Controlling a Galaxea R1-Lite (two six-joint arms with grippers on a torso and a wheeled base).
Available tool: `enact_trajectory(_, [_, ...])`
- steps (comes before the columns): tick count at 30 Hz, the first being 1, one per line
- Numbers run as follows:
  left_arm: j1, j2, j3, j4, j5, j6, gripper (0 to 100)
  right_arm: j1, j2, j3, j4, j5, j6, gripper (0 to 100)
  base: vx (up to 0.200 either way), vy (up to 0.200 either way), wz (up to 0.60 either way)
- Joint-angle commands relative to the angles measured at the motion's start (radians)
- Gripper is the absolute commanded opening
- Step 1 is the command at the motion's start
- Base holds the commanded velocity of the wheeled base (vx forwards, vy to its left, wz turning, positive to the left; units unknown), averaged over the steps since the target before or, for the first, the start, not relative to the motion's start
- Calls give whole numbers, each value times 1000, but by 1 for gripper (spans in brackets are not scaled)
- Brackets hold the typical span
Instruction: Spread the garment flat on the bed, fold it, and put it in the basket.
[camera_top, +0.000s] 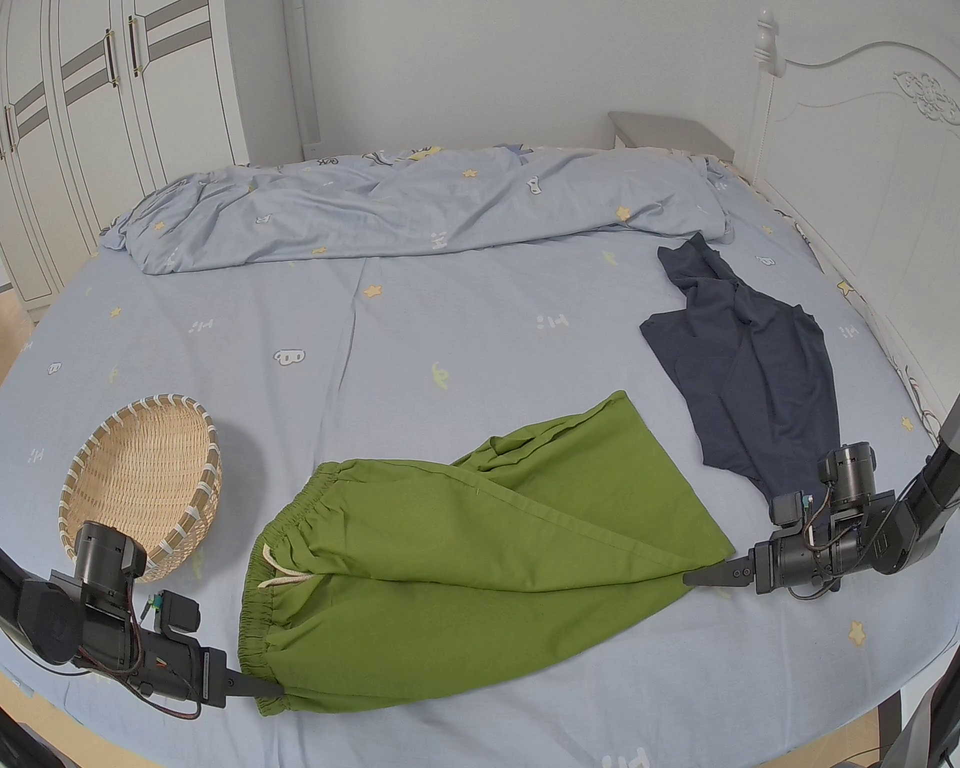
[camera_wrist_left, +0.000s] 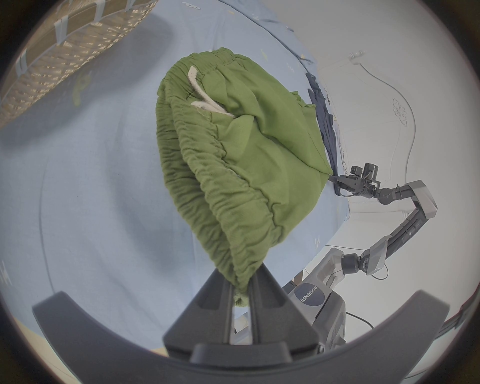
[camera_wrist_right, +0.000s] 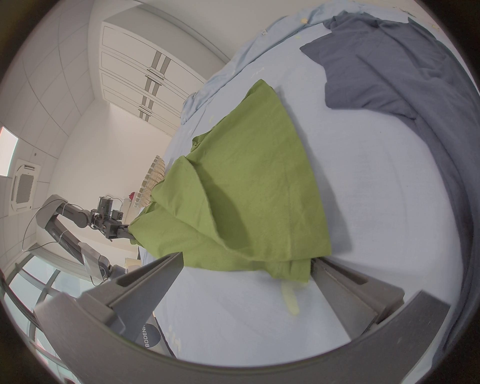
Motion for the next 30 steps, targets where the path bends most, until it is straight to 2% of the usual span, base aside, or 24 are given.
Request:
enact_trajectory(1, [0, -2, 1, -1, 0, 0, 0, 6, 3, 28, -39, 5, 6, 100, 0, 0, 0])
enact_trajectory(23, [-7, 1, 1, -1, 0, 0, 0, -26, 5, 34, -84, -4, 3, 100, 0, 0, 0])
enact_trajectory(24, [-9, 1, 1, -1, 0, 0, 0, -26, 6, 34, -87, -4, 2, 0, 0, 0, 0])
enact_trajectory(30, [-9, 1, 1, -2, 0, 0, 0, -23, 6, 36, -91, -4, 3, 0, 0, 0, 0])
